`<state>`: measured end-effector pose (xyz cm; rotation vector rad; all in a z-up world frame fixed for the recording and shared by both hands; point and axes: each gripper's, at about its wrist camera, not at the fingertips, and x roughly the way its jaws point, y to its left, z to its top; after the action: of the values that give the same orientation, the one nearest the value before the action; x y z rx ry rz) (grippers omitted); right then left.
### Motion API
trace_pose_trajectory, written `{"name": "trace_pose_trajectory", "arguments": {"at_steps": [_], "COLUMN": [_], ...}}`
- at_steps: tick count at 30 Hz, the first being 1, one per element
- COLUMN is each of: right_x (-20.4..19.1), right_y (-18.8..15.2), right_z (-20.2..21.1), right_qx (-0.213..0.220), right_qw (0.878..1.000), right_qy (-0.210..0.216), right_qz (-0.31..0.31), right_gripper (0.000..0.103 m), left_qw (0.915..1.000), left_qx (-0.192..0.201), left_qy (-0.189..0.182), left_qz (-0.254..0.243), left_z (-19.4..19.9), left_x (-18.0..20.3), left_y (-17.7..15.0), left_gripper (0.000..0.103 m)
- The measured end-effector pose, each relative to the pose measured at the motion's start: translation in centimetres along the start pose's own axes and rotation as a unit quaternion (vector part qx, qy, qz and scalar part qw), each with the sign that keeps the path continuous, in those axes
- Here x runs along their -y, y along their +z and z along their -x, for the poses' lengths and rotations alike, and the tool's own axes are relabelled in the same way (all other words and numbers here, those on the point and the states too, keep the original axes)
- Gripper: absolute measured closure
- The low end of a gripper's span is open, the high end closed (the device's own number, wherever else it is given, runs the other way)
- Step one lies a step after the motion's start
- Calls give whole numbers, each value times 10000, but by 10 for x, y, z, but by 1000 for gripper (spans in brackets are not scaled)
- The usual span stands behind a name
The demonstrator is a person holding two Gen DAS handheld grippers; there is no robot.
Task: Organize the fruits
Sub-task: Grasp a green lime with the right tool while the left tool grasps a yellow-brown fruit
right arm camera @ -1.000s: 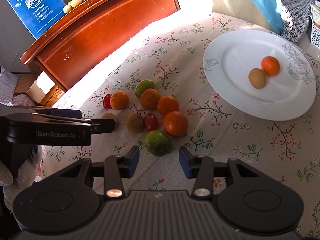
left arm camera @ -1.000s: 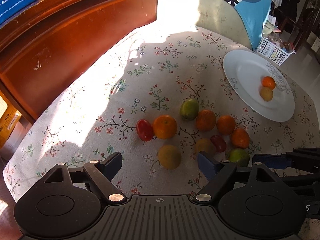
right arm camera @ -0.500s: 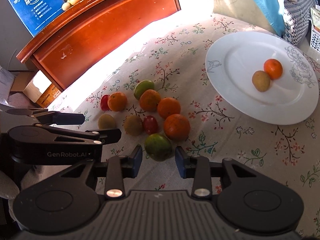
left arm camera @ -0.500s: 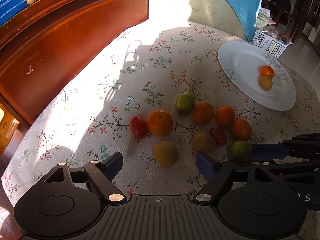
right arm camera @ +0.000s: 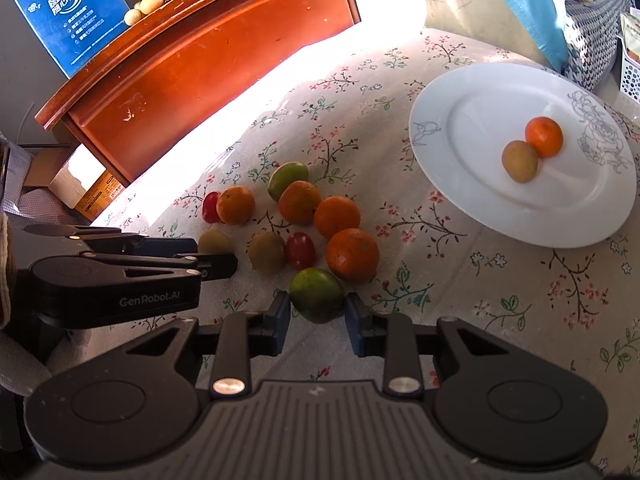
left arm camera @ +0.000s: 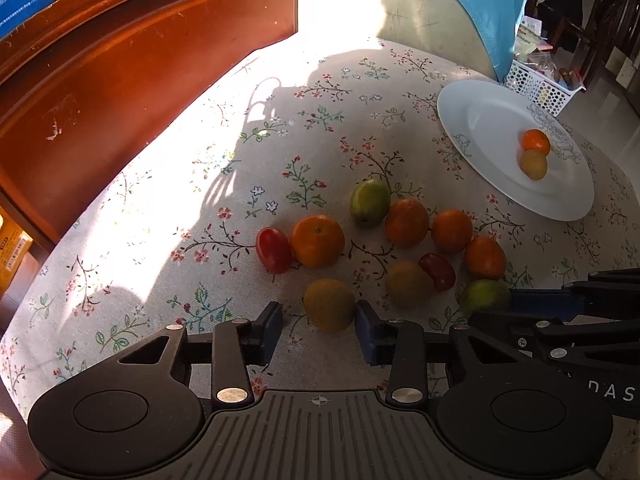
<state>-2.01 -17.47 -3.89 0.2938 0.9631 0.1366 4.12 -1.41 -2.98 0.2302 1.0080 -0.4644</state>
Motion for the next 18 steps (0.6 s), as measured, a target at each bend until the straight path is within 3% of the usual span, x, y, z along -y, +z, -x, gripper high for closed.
{"name": "trace_pose_trajectory", "arguments": {"at_steps": [3, 18], "right_x": [-1, 7], "right_y": [0, 16], "right_z": [2, 33], "right_qx": [17, 488], "right_qw": [10000, 9983], "right_qy": [34, 222], "right_qz": [13, -244], "right_gripper": [73, 73], "left_qw": [10000, 9976], "left_qx": [42, 642], "left_qy": [-31, -218], "left_qz": [28, 148], "left_z": [2, 36], "left_x": [1, 10], "left_y": [0, 19], "left_gripper": [78, 78]}}
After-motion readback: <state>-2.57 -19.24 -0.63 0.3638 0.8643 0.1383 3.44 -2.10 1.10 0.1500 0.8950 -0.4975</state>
